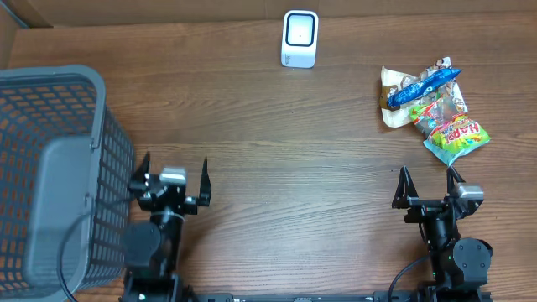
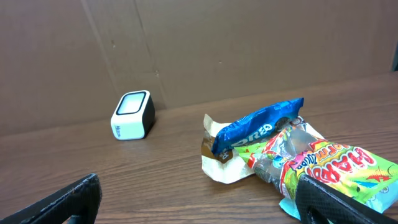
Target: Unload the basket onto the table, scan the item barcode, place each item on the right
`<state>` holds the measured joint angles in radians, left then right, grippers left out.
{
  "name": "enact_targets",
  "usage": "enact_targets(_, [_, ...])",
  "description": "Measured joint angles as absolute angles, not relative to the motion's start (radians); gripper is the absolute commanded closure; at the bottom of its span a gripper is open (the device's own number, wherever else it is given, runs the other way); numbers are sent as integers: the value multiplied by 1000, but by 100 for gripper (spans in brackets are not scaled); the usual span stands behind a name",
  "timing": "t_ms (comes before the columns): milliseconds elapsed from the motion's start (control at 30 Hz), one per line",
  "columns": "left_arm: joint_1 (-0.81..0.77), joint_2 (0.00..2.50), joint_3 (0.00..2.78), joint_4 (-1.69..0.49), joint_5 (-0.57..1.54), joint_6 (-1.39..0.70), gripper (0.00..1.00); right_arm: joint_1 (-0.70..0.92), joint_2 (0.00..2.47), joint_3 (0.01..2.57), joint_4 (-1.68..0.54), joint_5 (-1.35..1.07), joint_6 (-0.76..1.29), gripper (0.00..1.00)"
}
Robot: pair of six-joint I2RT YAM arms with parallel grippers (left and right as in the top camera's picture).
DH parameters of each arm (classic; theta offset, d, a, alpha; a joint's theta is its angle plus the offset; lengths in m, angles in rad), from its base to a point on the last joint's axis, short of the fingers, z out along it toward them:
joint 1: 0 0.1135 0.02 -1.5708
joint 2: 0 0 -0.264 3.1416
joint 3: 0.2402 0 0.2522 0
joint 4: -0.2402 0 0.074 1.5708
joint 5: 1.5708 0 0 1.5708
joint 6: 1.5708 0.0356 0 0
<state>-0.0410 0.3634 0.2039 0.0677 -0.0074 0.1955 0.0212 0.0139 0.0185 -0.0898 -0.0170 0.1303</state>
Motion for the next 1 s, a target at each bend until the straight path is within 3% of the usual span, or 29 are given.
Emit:
enact_targets(300, [-31, 105, 49, -157, 12, 262, 0, 21, 14, 19, -90, -17, 130, 0])
enact_targets(1000, [-30, 15, 45, -154, 15, 262, 0, 22, 14, 19, -90, -17, 130, 0])
